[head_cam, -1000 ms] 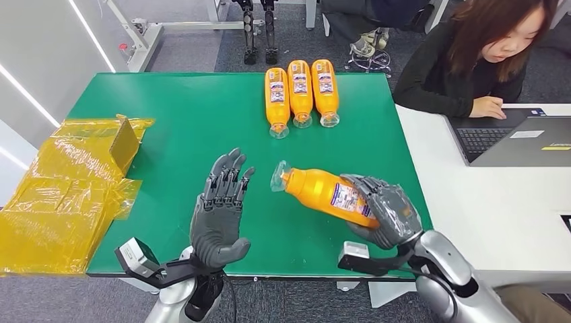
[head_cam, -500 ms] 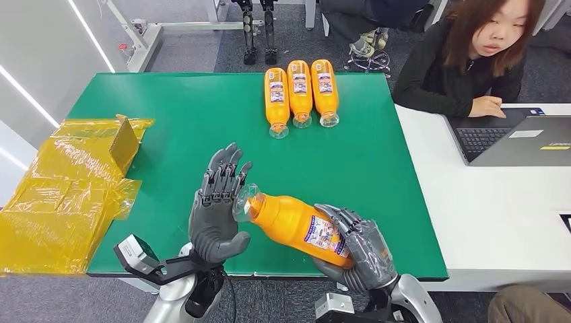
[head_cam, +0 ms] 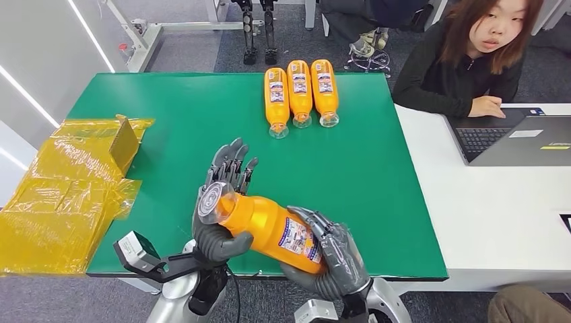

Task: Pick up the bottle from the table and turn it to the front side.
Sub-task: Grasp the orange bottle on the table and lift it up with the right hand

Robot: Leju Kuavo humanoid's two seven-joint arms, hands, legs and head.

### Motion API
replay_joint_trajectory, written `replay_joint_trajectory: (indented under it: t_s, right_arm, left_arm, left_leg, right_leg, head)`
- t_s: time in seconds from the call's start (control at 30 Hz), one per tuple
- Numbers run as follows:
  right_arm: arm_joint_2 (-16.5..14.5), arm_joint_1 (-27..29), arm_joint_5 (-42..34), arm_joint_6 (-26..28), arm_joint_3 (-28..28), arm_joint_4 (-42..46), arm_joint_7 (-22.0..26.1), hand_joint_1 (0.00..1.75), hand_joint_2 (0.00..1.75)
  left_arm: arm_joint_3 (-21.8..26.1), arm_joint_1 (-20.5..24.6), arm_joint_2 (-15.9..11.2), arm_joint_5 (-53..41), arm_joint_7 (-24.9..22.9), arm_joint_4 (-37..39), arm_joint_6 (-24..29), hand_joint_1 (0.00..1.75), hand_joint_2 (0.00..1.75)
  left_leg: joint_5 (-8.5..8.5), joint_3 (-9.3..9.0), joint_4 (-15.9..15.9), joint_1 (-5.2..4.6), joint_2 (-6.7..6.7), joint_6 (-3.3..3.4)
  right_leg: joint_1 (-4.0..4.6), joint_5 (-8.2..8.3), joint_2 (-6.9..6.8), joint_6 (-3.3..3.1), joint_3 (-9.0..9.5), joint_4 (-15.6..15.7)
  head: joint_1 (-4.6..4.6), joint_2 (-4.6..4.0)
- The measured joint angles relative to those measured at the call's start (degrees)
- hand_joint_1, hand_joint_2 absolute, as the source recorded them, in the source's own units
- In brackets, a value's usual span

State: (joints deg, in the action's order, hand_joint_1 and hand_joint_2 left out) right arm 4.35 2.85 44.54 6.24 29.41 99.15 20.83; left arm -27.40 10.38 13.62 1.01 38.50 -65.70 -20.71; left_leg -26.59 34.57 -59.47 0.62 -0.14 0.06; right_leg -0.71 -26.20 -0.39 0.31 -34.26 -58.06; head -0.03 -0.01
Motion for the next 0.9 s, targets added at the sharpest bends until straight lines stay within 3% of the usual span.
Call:
replay_joint_trajectory:
  t_s: [0.37, 0.5, 0.53, 0.9]
  right_arm:
    - [-2.10, -0.80, -1.04, -0.84, 2.92, -7.29, -0.45, 1.75, 1.75]
    - [-2.10, -1.06, -0.38, -1.11, 3.50, -8.28, -1.66, 1.75, 1.75]
    - [-2.10, -1.18, -0.25, -1.18, 3.53, -8.35, -1.94, 1.75, 1.75]
    - [-2.10, -1.33, 0.00, -0.47, 3.10, -7.74, -2.73, 1.75, 1.75]
  left_arm:
    - [0.05, 0.75, -0.73, -0.04, -2.47, -2.47, -1.40, 0.05, 1.75]
    - [-0.05, 1.45, -1.34, 0.53, -2.24, -2.47, -1.99, 1.64, 1.75]
    - [-0.10, 1.58, -1.45, 0.66, -2.22, -2.47, -2.11, 1.71, 1.75]
    - [-1.16, 3.04, -2.50, 1.79, -1.72, -1.66, -1.48, 1.71, 1.75]
  left_leg:
    - [0.01, 0.00, -0.01, -0.01, 0.01, -0.02]
    - [0.01, -0.01, -0.01, -0.01, 0.02, -0.02]
    - [0.01, -0.01, -0.01, -0.01, 0.02, -0.02]
    - [0.01, -0.02, -0.01, -0.01, 0.04, -0.02]
  right_leg:
    - [-0.01, 0.00, 0.00, 0.00, 0.00, 0.01]
    - [-0.01, 0.00, 0.01, 0.00, -0.01, 0.00]
    - [-0.01, 0.00, 0.01, 0.00, -0.01, 0.00]
    - [-0.01, 0.00, 0.04, 0.00, -0.03, 0.00]
  head:
    - [0.01, 0.01]
    - [0.01, 0.01]
    - [0.01, 0.01]
    - [0.01, 0.01]
